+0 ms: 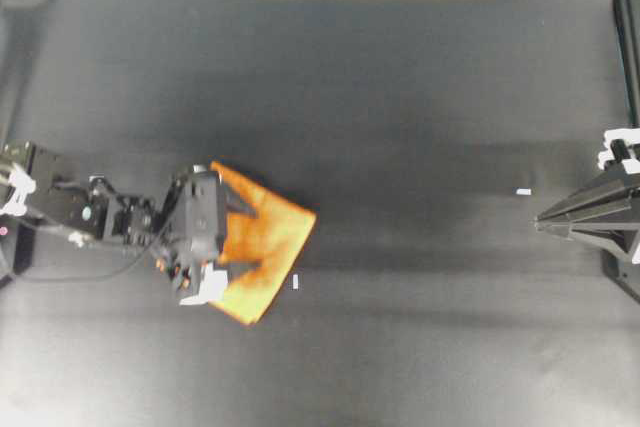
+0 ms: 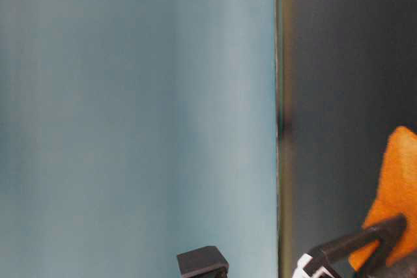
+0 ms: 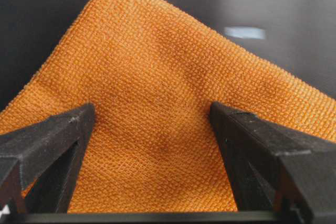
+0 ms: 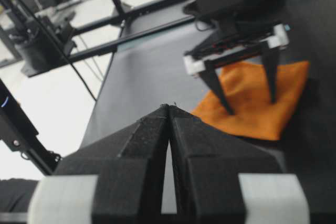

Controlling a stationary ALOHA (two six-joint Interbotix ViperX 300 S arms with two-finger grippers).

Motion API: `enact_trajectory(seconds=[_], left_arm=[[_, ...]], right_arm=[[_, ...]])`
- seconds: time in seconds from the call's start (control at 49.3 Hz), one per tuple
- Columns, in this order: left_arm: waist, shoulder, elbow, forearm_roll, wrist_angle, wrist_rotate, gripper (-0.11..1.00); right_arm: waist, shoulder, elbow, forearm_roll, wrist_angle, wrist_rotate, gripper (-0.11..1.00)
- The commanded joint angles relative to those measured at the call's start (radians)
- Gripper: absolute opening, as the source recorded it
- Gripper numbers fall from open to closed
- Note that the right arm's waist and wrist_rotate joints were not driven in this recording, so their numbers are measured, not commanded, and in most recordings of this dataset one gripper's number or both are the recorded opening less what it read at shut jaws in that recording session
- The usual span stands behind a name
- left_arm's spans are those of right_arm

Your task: Push an orange cloth with the left arm to wipe the desk.

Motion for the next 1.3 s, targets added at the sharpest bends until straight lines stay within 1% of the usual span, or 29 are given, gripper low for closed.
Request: enact_trajectory(seconds=[0.0,0.183,0.365,0.527,0.771,0.913,1.075,1.278], left_arm=[[-0.037,-0.032,-0.011,0.003,-0.002,-0.018,0.86],[-0.107,-0.069,-0.003,0.003,0.009,-0.058,0.86],[-0.187,-0.071,-0.006,0.003,0.017,-0.103,0.86],[-0.249,-0.067,-0.005,0.003,0.017,-0.120,0.86],[-0.333,-0.067,-0.006,0.003,0.020,-0.114,0.86],[-0.380,-0.067,-0.009,0.003,0.064,-0.110,0.86],[-0.390,-0.063,-0.017,0.003,0.132,-0.097,0.86],[-0.405,-0.071,-0.035,0.003,0.143,-0.055,0.86]], right_arm=[[0.000,0.003,-0.005,0.002,-0.008,0.000,-0.01],[0.000,0.003,-0.002,0.002,-0.006,0.000,-0.01],[0.000,0.005,0.003,0.002,-0.008,-0.002,-0.01],[0.000,0.005,0.008,0.005,-0.011,-0.002,-0.01],[0.000,0.003,0.011,0.011,-0.012,0.000,-0.01],[0.000,0.003,0.012,0.015,-0.014,-0.002,-0.01],[-0.002,0.003,0.012,0.015,-0.015,-0.002,-0.01],[0.000,0.005,0.012,0.015,-0.020,0.000,-0.01]])
